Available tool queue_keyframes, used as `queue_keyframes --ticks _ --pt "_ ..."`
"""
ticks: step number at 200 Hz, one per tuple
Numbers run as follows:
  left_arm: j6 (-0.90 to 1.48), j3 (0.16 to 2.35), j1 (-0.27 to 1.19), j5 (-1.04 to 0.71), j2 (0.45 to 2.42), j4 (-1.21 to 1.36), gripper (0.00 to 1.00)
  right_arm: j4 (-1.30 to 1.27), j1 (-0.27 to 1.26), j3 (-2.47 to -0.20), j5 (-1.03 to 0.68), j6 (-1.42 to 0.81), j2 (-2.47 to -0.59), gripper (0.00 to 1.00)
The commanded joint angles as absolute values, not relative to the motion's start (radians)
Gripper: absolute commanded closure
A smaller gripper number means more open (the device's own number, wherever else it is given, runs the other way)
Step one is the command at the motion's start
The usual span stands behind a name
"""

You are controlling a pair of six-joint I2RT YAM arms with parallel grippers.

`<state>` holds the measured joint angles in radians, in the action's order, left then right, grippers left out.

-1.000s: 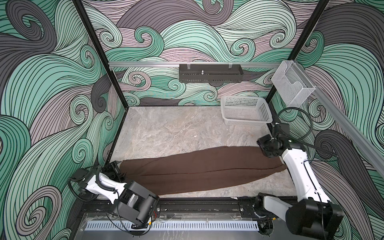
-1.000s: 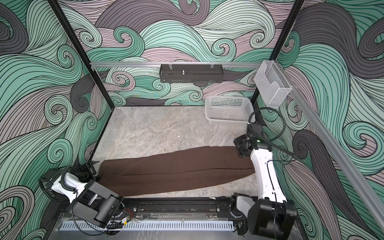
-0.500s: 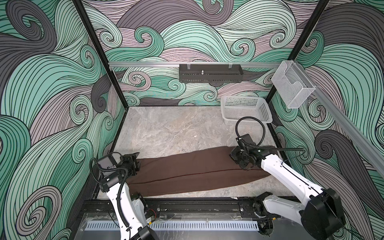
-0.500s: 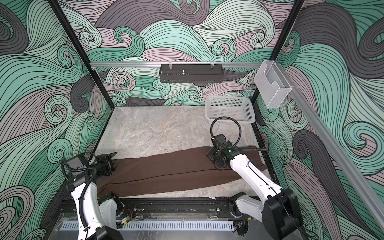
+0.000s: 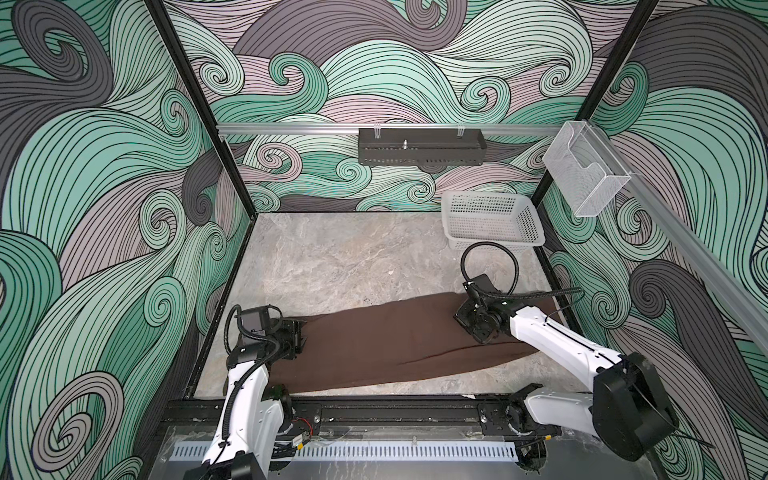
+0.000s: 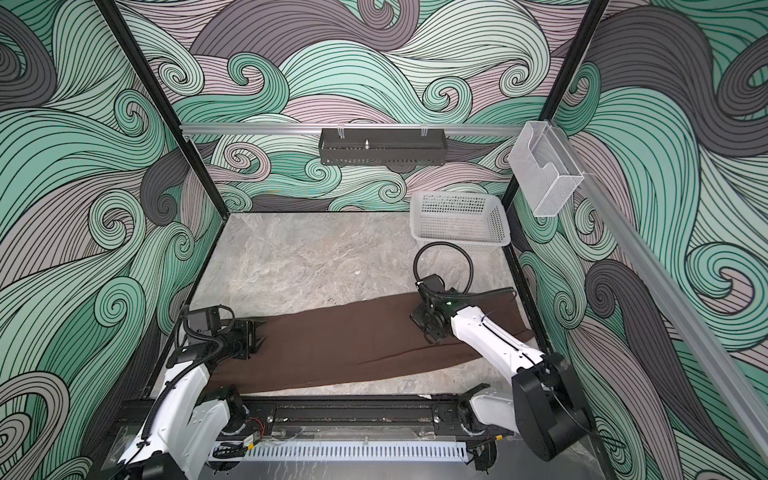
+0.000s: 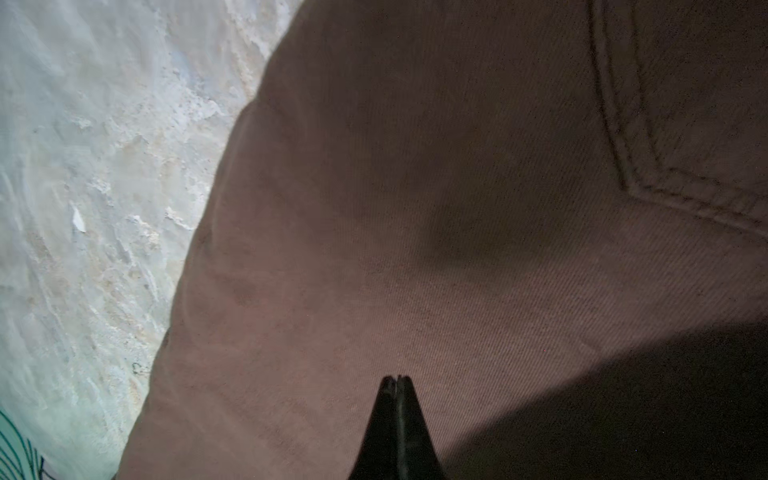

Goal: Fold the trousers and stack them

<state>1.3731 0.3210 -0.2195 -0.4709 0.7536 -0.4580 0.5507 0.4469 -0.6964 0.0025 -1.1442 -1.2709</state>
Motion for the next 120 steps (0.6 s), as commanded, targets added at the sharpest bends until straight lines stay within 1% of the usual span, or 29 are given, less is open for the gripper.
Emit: queue_keyframes --ticks 1,19,48,59,68,76,87,103,120 --pt "1.364 0.301 -0.192 -0.437 0.742 -0.443 0.54 0.535 0.452 -0.666 0.003 -1.127 -1.291 0.99" --pt "1.330 0.281 -0.192 -0.453 0.703 -0.488 0.54 0.555 0.455 -0.637 -0.021 -1.117 -1.264 0.98" --pt "1.301 0.258 -0.192 -0.460 0.611 -0.565 0.54 0.668 0.465 -0.590 0.002 -1.087 -1.108 0.98" --pt "1.298 0.257 -0.192 -0.444 0.573 -0.588 0.51 0.715 0.465 -0.572 0.023 -1.079 -1.039 0.97" --pt "1.291 0.267 -0.193 -0.409 0.544 -0.630 0.44 0.750 0.465 -0.566 0.041 -1.071 -0.985 0.96" --pt "1.275 0.280 -0.195 -0.384 0.520 -0.659 0.39 0.783 0.465 -0.568 0.062 -1.061 -0.947 0.95" --pt "1.255 0.298 -0.205 -0.363 0.504 -0.690 0.36 0.812 0.465 -0.578 0.097 -1.047 -0.915 0.91" --pt "1.236 0.323 -0.211 -0.354 0.527 -0.698 0.35 0.824 0.461 -0.604 0.128 -1.022 -0.910 0.85" --pt "1.191 0.360 -0.216 -0.344 0.594 -0.697 0.35 0.818 0.459 -0.647 0.143 -0.993 -0.968 0.79"
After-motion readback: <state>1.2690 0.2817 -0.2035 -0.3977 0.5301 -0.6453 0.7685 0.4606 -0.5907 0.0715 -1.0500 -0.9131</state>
